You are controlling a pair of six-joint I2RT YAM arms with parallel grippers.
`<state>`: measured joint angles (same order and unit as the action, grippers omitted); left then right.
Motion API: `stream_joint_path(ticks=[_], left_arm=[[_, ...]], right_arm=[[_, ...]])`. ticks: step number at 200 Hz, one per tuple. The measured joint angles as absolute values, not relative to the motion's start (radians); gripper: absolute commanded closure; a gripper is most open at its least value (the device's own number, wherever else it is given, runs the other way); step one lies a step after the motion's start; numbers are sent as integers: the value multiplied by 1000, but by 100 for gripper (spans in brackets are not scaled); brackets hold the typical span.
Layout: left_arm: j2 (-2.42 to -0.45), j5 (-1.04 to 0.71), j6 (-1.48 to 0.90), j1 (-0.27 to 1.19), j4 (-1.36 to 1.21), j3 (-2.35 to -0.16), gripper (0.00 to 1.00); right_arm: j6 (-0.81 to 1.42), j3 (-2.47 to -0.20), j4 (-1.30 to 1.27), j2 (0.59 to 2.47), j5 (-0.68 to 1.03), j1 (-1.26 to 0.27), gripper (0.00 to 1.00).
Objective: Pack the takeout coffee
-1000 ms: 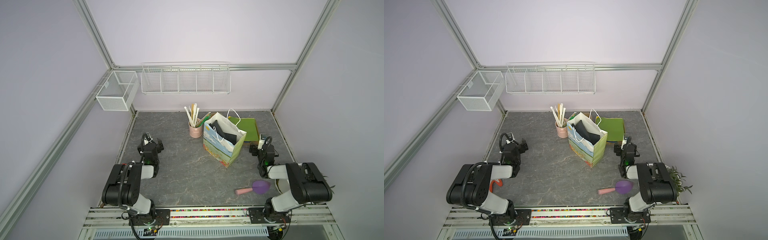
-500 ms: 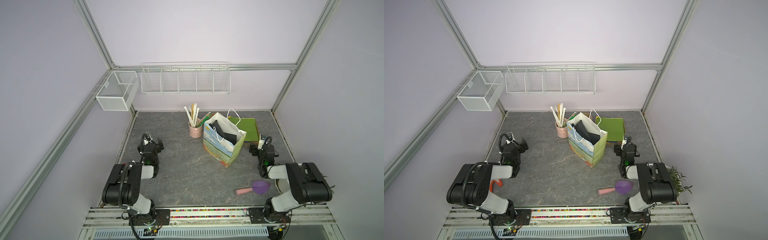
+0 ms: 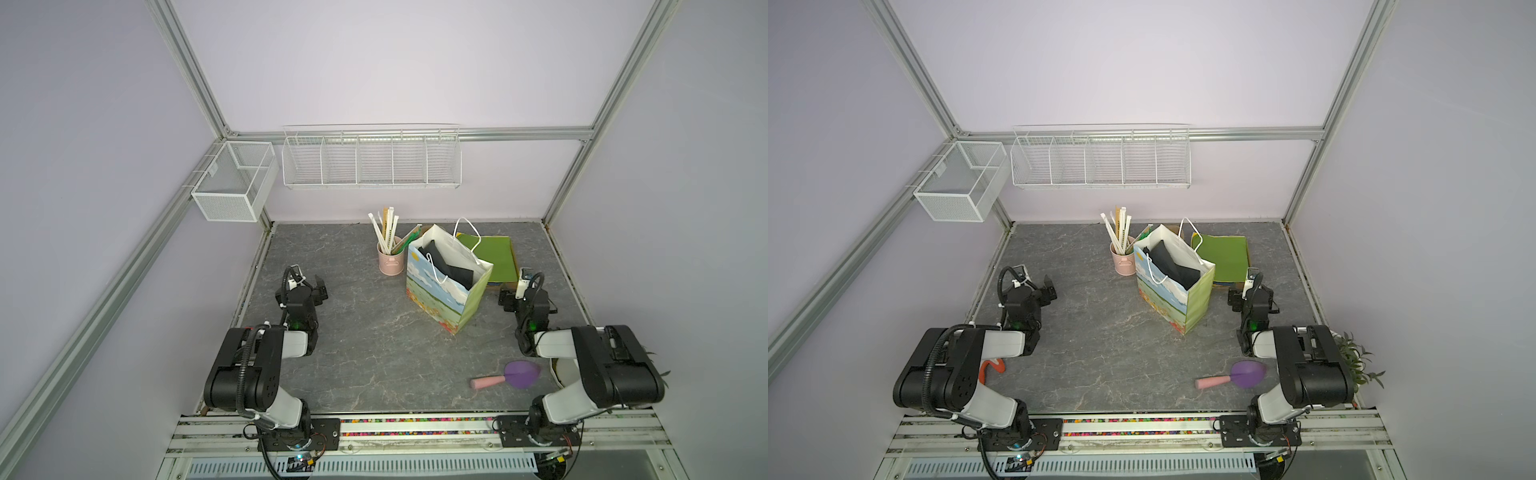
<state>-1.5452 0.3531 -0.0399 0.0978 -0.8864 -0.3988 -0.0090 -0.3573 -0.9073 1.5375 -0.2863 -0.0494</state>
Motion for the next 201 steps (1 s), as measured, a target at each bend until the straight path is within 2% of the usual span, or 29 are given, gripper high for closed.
stream_joint_path(ticks=[201], left_arm=[[-1545, 334, -35, 96, -894, -398, 1]], right_arm=[[-9, -357, -907, 1538, -286, -49, 11]])
